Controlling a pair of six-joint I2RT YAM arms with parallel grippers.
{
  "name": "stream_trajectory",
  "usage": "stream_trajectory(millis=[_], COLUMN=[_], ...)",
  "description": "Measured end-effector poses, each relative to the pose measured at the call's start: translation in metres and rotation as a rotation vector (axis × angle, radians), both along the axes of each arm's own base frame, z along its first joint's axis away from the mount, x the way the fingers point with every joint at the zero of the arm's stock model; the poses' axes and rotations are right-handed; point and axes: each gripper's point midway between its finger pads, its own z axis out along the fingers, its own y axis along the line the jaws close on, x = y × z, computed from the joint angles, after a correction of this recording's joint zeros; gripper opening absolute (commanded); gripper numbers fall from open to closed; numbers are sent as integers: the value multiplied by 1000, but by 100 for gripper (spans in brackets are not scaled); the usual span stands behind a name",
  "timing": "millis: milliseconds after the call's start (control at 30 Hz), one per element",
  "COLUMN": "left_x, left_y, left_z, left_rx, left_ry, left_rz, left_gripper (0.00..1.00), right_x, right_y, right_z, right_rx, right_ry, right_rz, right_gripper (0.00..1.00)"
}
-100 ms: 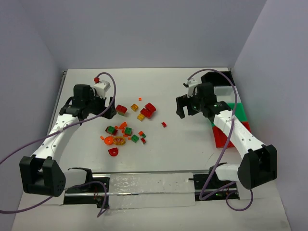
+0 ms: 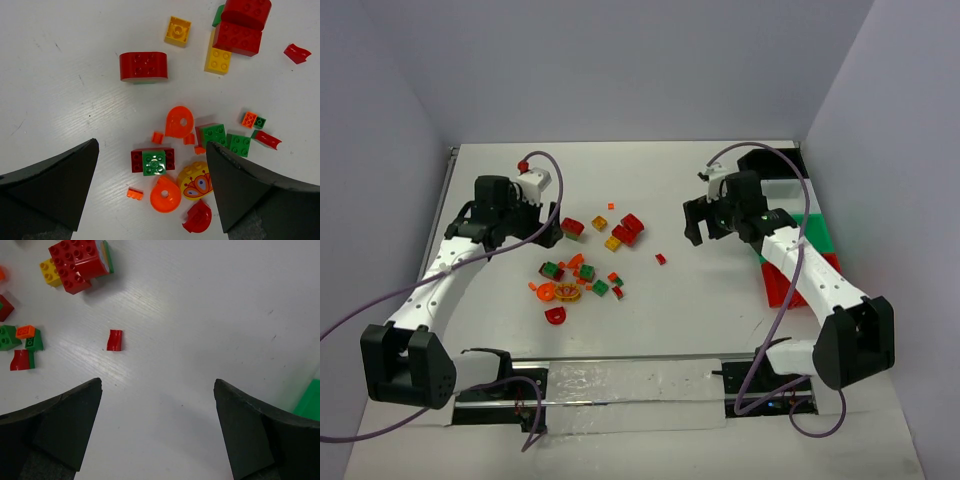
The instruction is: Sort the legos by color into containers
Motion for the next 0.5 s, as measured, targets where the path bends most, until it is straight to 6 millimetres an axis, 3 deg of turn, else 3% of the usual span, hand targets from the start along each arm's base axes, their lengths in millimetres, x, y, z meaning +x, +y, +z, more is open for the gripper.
stream_trajectory(millis=[200, 500], left_x=[0, 3], left_y=[-1, 6], left_z=[-1, -2], left_rx=[16, 43], left_ry=[-4, -11], left_rz=[-2, 28], left_gripper=[99, 99], right_x=[9, 39], right_y=[16, 71], right_z=[-5, -9], right_rx=[-32, -95], right_ry=[23, 52], right_rz=[16, 68], right_gripper=[100, 100])
